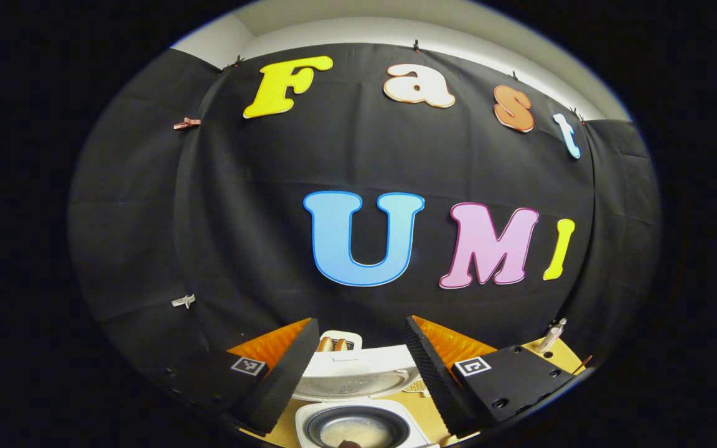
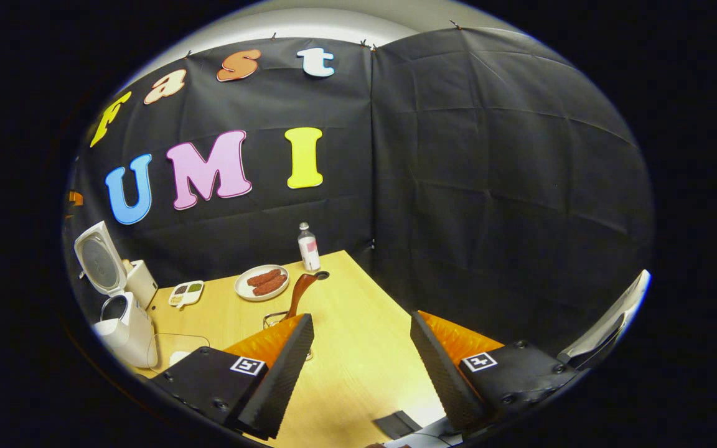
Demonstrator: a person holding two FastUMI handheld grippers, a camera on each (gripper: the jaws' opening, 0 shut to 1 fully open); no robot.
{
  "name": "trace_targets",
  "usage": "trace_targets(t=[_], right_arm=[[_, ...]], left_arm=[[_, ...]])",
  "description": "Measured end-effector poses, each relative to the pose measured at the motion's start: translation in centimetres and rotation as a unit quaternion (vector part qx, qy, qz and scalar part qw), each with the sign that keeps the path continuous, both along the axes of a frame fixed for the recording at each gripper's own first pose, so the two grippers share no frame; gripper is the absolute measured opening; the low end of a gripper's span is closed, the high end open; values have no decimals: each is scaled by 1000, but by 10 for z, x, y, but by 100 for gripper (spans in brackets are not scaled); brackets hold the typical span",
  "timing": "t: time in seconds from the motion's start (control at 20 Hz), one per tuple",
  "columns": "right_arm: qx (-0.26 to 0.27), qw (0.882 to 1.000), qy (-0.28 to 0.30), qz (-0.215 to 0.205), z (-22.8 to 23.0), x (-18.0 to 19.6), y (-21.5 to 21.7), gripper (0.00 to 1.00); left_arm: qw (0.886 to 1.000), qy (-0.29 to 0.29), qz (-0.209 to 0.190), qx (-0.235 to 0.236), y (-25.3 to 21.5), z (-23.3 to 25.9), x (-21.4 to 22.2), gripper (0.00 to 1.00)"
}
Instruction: Close the left gripper, press the button to open the rice cooker; take a wooden spoon from the chopstick holder with the right hand, scoop a spoonful of rice and pour it into the rice cooker, then put the wooden spoon back into the chopstick holder.
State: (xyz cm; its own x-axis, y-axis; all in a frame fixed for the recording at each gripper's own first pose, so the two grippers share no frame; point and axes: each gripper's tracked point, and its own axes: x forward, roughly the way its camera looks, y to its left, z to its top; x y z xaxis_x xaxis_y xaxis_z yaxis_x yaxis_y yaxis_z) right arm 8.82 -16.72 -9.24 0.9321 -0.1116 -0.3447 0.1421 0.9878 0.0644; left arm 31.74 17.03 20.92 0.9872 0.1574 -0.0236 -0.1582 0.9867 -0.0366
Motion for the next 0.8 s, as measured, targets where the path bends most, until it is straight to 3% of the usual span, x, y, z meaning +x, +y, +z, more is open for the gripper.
trace_targets(t=[0.5, 0.8], right_arm=[[-9, 999, 31, 35, -16, -42, 33, 99], [-1, 996, 39, 85, -26, -44, 68, 99]], left_arm=[[995, 91, 12, -33, 46, -62, 85, 94], [987, 151, 15, -52, 33, -89, 74, 99]])
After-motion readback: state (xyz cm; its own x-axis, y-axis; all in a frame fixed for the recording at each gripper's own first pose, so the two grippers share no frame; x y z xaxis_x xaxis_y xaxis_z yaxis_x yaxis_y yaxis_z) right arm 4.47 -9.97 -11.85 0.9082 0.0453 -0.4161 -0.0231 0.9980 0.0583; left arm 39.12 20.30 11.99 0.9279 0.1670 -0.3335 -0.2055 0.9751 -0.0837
